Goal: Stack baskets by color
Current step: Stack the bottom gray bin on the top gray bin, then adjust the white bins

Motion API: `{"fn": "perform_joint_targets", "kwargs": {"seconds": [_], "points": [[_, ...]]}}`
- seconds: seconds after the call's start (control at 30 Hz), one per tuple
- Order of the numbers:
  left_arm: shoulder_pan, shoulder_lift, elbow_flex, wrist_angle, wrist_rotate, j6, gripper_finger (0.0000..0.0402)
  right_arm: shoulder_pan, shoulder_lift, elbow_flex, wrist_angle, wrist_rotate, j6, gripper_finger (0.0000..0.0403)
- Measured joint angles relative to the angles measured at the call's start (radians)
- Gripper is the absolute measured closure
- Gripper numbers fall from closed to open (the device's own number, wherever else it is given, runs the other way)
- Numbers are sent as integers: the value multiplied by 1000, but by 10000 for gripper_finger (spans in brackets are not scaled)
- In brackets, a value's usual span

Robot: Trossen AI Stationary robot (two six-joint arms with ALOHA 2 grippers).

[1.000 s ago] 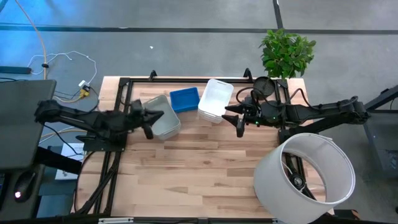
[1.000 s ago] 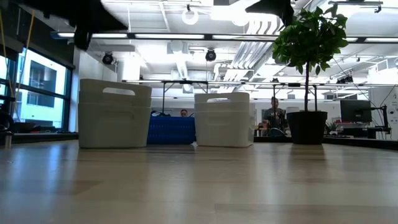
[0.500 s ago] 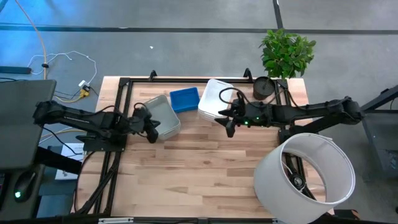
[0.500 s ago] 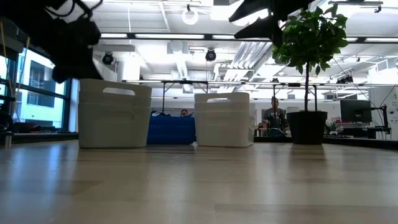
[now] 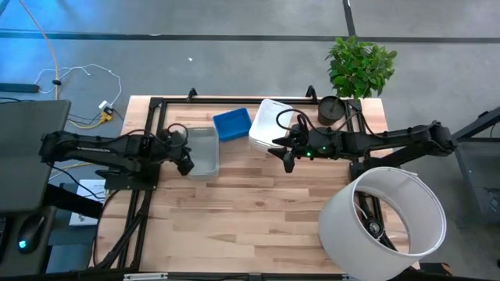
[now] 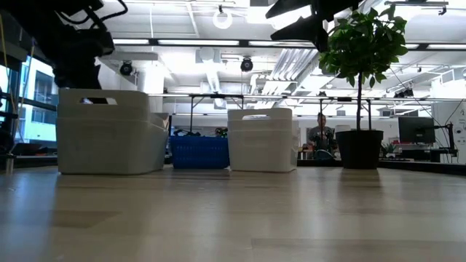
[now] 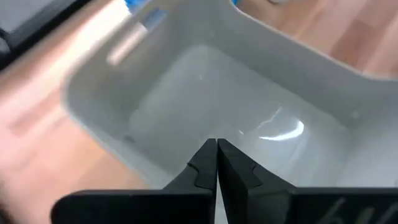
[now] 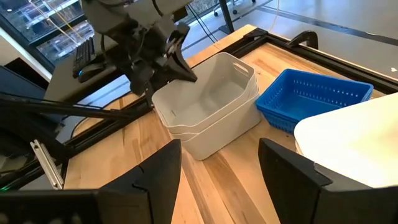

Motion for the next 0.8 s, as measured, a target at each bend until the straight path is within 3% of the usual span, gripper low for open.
{"fn": "perform_joint_targets", "kwargs": {"seconds": [0.27, 0.43, 0.67, 0.8], "points": [[61, -3, 85, 33, -7, 72, 401, -6, 0, 0, 2, 15, 28, 201], [63, -7, 173, 123, -7, 135, 401, -71, 0, 0, 1, 30, 79, 216], [55, -43, 228, 481, 41, 286, 401, -161, 0, 0, -14, 1, 89, 322], [55, -44, 228, 586, 37, 315, 401, -192, 11, 0, -88, 59, 90, 393]]}}
